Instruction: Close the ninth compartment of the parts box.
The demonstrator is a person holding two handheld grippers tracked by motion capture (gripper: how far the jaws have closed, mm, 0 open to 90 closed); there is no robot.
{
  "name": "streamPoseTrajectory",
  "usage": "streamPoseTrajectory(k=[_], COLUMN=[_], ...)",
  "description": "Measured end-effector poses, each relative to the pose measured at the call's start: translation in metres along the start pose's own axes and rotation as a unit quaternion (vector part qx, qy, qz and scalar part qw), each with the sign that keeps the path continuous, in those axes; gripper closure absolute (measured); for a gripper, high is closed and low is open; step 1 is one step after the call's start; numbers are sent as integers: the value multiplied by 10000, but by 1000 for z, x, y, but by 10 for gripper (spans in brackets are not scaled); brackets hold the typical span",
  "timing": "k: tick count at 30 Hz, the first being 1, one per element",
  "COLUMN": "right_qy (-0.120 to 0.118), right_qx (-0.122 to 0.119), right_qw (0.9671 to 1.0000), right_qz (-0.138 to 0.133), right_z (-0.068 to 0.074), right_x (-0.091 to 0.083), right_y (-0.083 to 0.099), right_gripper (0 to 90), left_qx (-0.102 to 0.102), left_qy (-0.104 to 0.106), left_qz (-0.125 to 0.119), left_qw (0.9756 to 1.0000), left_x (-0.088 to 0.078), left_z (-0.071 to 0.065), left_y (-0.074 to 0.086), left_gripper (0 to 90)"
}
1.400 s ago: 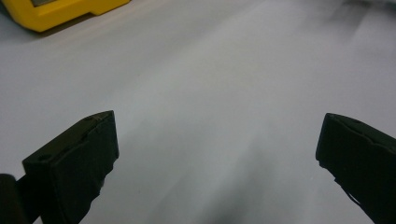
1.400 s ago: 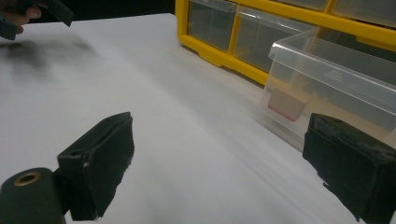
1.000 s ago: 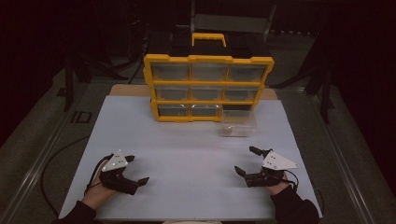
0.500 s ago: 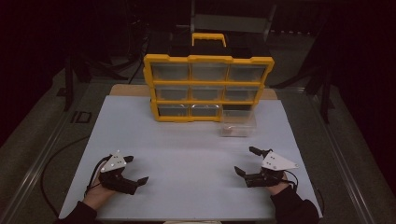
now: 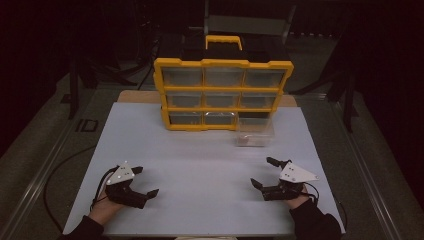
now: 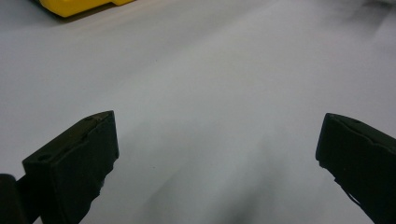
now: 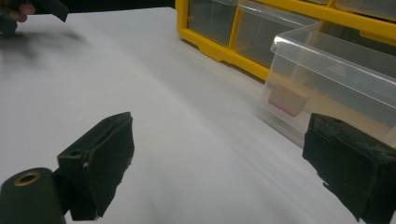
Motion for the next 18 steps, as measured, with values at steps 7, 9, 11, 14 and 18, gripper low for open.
streamPoseTrajectory(k=[7, 9, 11, 14, 18], right_qy=[14, 17, 9, 3, 6], right_qx=[-30, -33, -37, -47, -8], right_qw=[10000, 10000, 10000, 10000, 10000], right_qz=[17, 15, 15, 12, 14], right_z=[-1, -1, -1, -1, -2], right_x=[-1, -1, -1, -1, -3], right_y=[0, 0, 0, -1, -2], right_gripper=[87, 87, 87, 87, 87], left_qx=[98, 85, 86, 78, 82], left_qy=[112, 121, 118, 118, 108], left_qz=[-100, -128, -135, -126, -164], left_qw=[9998, 9998, 9998, 9998, 9998], left_x=[-1, -2, -2, -2, -2], left_z=[-2, -2, -2, -3, -3], left_y=[-1, -2, -2, -2, -3], left_gripper=[1, 1, 1, 1, 1])
Point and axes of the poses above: each handheld gripper's, and its own axes: x roughly forward along the jaws, y roughly out of its underside, z roughly to its left, the point moved 4 cm from there along x, roughly forward along the jaws, and after that the axes turned 9 degrees about z, right-handed, at the moved point
